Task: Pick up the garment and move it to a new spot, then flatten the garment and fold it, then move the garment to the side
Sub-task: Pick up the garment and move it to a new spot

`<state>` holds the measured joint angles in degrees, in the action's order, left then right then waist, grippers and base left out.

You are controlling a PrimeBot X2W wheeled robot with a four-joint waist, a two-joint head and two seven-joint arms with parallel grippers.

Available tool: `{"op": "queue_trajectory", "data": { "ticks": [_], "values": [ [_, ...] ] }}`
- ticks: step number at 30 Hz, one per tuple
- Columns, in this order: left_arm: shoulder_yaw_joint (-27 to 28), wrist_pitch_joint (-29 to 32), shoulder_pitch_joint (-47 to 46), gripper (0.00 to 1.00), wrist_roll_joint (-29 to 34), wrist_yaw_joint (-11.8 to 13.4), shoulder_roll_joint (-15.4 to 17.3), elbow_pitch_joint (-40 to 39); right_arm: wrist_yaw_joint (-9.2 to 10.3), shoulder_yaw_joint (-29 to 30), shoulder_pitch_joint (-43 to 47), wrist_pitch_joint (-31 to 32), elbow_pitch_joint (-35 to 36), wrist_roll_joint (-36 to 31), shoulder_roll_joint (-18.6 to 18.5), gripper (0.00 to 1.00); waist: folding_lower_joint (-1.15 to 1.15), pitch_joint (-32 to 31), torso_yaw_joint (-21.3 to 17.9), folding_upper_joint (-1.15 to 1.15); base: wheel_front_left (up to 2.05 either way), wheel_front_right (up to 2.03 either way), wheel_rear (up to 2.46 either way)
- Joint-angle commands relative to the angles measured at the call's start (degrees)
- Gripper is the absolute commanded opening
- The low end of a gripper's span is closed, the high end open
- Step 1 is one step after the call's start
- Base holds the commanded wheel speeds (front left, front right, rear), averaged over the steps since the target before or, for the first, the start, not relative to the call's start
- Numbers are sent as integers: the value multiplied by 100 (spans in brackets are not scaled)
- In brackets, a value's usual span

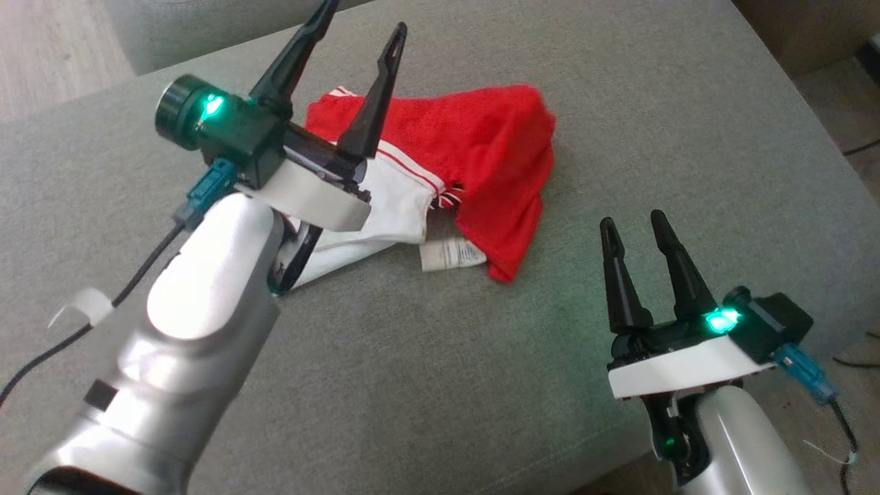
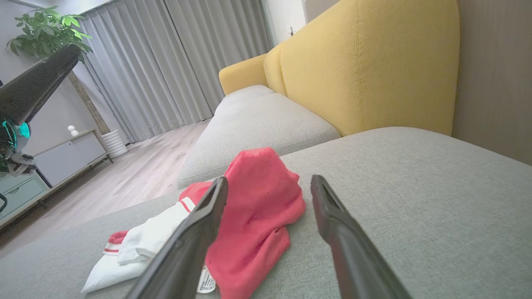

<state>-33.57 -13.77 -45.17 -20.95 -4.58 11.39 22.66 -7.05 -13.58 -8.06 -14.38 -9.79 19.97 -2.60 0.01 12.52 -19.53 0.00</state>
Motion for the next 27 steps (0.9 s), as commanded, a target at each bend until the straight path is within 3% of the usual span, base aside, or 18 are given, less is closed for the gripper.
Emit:
{"op": "queue_trajectory", "data": {
  "ticks": [1,10,18,27],
  "values": [
    [232,-55,-282,100,-6,-6,136,-98,-44,-101,-132,-62,189,36,-28,100,-1,-4,46,0,0,0,0],
    [563,-117,94,100,-55,55,398,-41,-44,163,-74,-62,132,-119,-28,100,-1,-211,633,0,0,0,0],
    [1265,-121,1381,100,-193,183,673,-745,-44,392,77,-62,308,-234,-28,100,-1,-499,1324,0,0,0,0],
    [1740,-122,3067,100,18,256,242,-1393,-44,539,323,-62,211,-455,-28,100,-1,-753,1976,0,0,0,0]
  ]
}}
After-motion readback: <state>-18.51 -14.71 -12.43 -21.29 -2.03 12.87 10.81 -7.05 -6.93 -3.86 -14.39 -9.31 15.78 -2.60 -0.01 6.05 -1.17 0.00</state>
